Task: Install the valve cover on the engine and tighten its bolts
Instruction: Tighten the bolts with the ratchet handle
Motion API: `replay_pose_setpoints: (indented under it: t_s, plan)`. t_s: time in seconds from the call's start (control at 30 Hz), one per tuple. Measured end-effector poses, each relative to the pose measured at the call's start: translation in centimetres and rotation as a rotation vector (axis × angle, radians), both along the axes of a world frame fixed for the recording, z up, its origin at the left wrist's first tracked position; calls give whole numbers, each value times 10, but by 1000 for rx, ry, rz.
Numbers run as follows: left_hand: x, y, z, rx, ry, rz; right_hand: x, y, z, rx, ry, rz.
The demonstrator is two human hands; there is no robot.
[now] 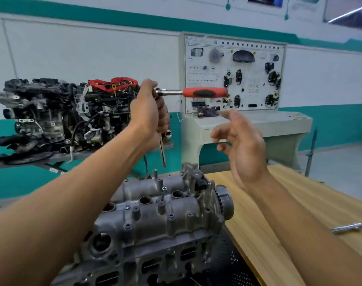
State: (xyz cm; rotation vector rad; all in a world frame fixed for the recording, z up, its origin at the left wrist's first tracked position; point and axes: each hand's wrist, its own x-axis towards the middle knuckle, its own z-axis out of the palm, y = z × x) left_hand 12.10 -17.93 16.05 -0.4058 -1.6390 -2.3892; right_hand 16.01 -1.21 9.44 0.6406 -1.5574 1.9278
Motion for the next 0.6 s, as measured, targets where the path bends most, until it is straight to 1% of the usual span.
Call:
replay_pose_setpoints:
  t_s: [0.03,0.1,0.17,0.2,0.23,0.27,0.37,0.4,0.5,0.6]
  plan:
    - [6,4,9,30,8,-12,0,6,-4,58,-56,-26]
    - [16,18,18,93,1,-44,5,11,-24,256,-161,-42]
    - [22,41,14,159,-39,-87,17,15,-54,474,-234,-37]
    - [25,53,10,190,-71,-112,25,18,-67,533,-259,-39]
    - [27,66,4,212,-108,-135,31,22,-78,541,-273,-47]
    - [29,79,-2,223,-147,-156,36,28,-87,509,-281,-52]
    - [30,117,-18,210,-226,-225,51,56,-91,349,-284,-54]
    - [31,128,-23,192,-241,-250,56,66,-89,333,-278,-85]
    - [38,162,-40,106,-270,-355,70,95,-93,396,-279,-150]
    - [50,190,-58,5,-301,-483,88,130,-111,467,-372,-172]
